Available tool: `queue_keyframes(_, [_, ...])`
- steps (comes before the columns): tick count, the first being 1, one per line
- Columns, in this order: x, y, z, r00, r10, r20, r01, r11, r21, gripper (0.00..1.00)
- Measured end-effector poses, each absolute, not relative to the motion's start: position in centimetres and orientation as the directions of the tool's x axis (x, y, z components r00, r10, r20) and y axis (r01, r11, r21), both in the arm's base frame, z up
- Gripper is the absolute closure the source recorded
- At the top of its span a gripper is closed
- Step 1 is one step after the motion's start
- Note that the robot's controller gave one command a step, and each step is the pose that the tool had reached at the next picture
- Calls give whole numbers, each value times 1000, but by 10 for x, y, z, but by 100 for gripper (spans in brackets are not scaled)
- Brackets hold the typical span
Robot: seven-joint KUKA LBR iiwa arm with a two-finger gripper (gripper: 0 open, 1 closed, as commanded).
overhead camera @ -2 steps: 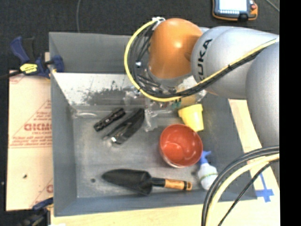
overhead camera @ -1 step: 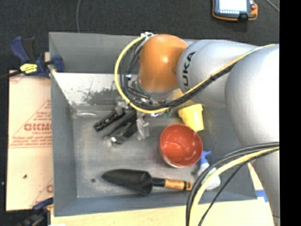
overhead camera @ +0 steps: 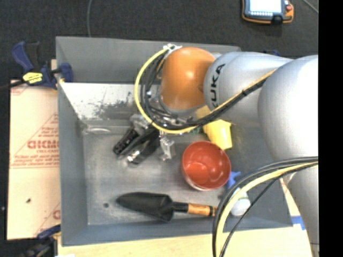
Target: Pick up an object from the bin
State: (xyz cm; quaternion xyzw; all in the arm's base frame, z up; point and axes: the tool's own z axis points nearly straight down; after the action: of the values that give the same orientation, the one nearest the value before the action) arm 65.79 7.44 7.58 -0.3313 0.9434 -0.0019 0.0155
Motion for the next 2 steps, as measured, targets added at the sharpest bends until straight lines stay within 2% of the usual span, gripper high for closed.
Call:
queue_keyframes(1, [657, 79, 77, -862, -507, -24, -507, 862, -7, 100])
queue_keyframes(2, [657, 79, 77, -862, -506, -24, -506, 863, -7, 100])
